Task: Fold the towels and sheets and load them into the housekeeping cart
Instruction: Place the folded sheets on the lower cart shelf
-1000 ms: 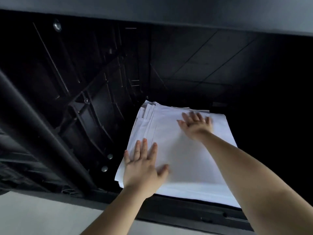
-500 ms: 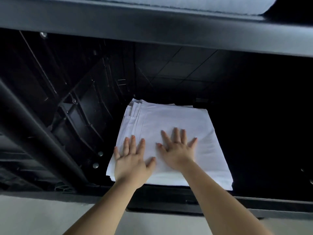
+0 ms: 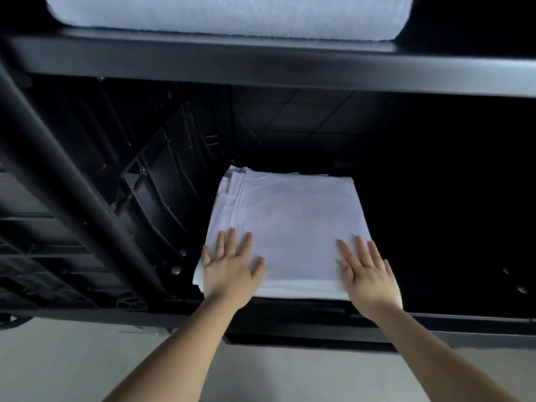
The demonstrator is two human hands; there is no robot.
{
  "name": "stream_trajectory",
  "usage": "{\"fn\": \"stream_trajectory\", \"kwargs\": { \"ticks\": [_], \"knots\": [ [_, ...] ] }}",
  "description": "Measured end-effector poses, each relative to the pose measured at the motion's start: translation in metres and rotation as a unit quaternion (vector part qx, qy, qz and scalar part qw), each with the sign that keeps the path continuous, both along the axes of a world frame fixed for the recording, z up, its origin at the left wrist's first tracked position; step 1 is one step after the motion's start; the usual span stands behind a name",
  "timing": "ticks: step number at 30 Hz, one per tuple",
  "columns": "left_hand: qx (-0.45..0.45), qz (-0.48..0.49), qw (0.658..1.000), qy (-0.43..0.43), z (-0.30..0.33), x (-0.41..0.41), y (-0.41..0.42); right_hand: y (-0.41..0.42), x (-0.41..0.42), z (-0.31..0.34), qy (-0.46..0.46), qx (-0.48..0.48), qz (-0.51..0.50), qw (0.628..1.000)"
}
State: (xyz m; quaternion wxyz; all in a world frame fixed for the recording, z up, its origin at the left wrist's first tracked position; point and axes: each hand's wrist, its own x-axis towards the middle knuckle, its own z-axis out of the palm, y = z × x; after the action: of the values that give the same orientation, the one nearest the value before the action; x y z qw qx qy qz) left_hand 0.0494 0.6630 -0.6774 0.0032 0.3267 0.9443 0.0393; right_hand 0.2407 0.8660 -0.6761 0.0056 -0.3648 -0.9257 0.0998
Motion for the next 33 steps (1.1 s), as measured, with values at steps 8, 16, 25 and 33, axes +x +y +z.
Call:
{"fn": "stream_trajectory", "kwargs": {
  "ticks": [8,16,25,33],
  "knots": [
    [-0.01,-0.009,1.0,-0.022,0.004,0.002,-0.01,0.001,-0.001,-0.004,0.015,-0.002,-0.003,1.0],
    [-0.054,-0.015,0.995,-0.088,0.025,0.026,-0.027,-0.022,0.026,0.012,-0.008,-0.052,0.012,0.999],
    [-0.113,-0.002,0.972,-0.205,0.178,0.072,-0.067,-0.063,0.072,0.158,-0.034,-0.161,0.018,0.986],
    [-0.015,0.016,0.983,-0.184,0.379,0.131,-0.113,-0.125,0.105,0.376,0.008,-0.198,0.056,0.979]
  ]
}}
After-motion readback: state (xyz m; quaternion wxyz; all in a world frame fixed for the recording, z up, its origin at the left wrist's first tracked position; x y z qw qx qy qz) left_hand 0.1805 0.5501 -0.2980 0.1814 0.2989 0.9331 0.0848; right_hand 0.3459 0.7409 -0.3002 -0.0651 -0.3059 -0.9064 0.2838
